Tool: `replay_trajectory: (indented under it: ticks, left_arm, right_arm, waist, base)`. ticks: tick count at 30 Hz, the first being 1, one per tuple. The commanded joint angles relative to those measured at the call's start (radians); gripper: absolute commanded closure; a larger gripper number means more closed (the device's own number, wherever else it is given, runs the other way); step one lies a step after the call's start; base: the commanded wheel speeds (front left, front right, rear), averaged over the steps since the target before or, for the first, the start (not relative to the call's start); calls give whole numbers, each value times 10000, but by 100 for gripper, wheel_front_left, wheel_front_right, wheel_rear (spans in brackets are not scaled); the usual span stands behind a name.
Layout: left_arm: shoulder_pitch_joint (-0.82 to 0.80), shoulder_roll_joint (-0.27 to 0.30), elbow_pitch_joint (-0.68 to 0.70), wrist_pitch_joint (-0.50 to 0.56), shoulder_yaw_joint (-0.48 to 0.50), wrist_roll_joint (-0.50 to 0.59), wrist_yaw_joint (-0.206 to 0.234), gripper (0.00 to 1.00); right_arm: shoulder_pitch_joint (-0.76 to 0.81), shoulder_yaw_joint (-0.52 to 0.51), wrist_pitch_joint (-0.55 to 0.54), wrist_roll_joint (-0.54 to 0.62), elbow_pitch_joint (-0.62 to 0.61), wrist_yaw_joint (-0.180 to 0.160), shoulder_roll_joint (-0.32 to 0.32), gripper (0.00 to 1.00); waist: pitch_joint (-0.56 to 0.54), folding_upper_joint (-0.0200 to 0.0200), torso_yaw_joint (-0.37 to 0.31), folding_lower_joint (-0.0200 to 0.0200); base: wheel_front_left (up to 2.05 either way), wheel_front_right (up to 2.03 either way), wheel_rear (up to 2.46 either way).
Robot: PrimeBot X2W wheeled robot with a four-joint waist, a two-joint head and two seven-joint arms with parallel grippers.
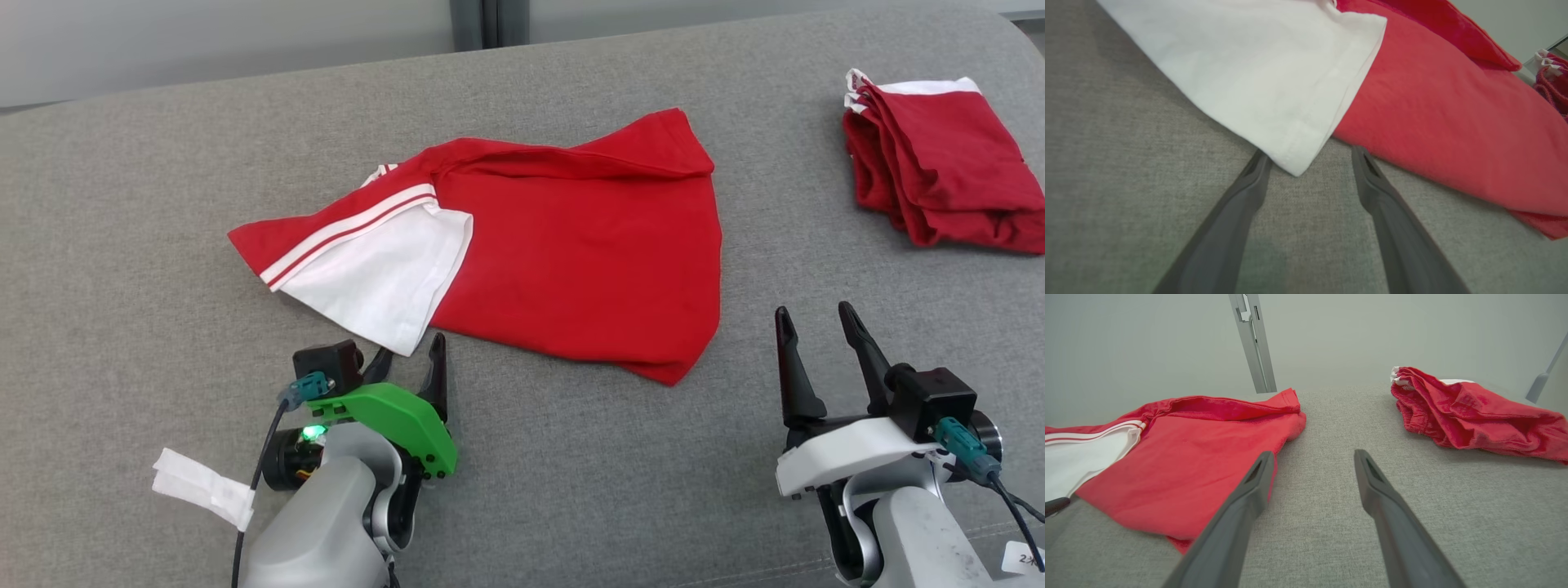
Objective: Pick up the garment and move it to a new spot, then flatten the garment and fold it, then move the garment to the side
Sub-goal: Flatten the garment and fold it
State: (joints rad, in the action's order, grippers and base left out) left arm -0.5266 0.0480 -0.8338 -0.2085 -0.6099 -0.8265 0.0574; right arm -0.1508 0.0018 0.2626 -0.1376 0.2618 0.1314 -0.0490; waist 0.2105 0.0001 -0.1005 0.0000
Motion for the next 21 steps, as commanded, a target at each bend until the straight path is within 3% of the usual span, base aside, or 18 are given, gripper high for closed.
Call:
replay_trajectory:
  ticks: [1, 3, 4, 7, 8, 11, 13, 15, 21]
  left_arm:
    - [-142, 47, -104, -48, -62, -190, -16, 11]
    - [-201, 47, -165, -139, -205, -410, -136, 42]
    - [-220, 47, -182, -191, -241, -503, -142, 46]
    - [-182, 47, -151, -310, -322, -821, -219, 25]
    - [-129, 47, -99, -359, -351, -929, -242, 9]
    - [10, 48, 8, -432, -400, -1266, -312, 3]
    - [26, 48, 27, -472, -359, -1450, -298, 6]
    - [-5, 48, -56, -502, -357, -1570, -264, 13]
    - [-173, 47, -311, -547, -246, -2023, -204, 59]
  right_arm:
    - [-136, -39, 30, -50, -39, -16, -28, 0]
    - [-117, -77, 30, -50, -51, -16, -28, 0]
    - [-98, -99, 30, -47, -58, -16, -28, 0]
    - [-46, -176, 30, -25, -63, -16, -28, 0]
    - [-34, -211, 30, -16, -58, -16, -28, 0]
    - [-7, -253, 30, 3, -34, -16, -28, 0]
    - [12, -216, 30, 1, -16, -16, -28, 0]
    - [32, -156, 30, -6, 7, -16, -28, 0]
    - [64, -11, 30, 24, 23, -16, -30, 0]
  waist:
    - [108, -1, -113, 0]
    - [110, -1, -112, 0]
    - [106, -1, -104, 0]
    - [86, -1, -55, 0]
    - [73, -1, -28, 0]
    - [28, -1, 37, 0]
    - [-8, -1, 56, 0]
    - [-39, -1, 47, 0]
    - [-70, -1, -94, 0]
  base:
    - [0, 0, 0]
    - [0, 0, 0]
    - [0, 0, 0]
    - [0, 0, 0]
    - [0, 0, 0]
    - [0, 0, 0]
    - [0, 0, 0]
    - [0, 0, 0]
    - [0, 0, 0]
